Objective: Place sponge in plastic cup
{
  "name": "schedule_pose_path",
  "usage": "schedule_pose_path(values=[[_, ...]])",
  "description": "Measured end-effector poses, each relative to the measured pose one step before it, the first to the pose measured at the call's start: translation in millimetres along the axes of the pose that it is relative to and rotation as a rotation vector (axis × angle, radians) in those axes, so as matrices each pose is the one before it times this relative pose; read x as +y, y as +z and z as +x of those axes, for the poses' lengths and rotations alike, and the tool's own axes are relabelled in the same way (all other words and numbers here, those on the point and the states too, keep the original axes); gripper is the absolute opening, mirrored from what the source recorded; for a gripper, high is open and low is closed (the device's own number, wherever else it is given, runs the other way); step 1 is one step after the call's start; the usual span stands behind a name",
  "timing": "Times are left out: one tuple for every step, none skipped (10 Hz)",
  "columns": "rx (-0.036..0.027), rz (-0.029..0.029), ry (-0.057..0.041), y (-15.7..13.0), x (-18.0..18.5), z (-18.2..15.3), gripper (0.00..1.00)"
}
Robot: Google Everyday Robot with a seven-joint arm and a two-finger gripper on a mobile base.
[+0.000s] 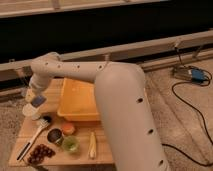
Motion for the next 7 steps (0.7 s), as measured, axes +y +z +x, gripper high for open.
schedule_pose_path(values=[[-0.00131, -0.01579, -0.02053, 8.49, 7.70, -7.28, 0.00], [-0.00145, -0.01299, -0.01440, 5.05, 4.26, -4.15, 0.00], [-0.00100, -0.01065, -0.01281, 4.03, 1.92, -2.80, 0.00], [-0.00090, -0.01056, -0.01169, 4.36, 3.79, -3.52, 0.00], [-0.00019, -0.01294, -0.01259, 5.55, 6.05, -4.16, 0.00], [0.00025, -0.01127, -0.00578, 3.58, 3.40, -1.00, 0.00], [0.00050, -0.00631, -0.00024, 1.68, 1.19, 0.88, 0.00]])
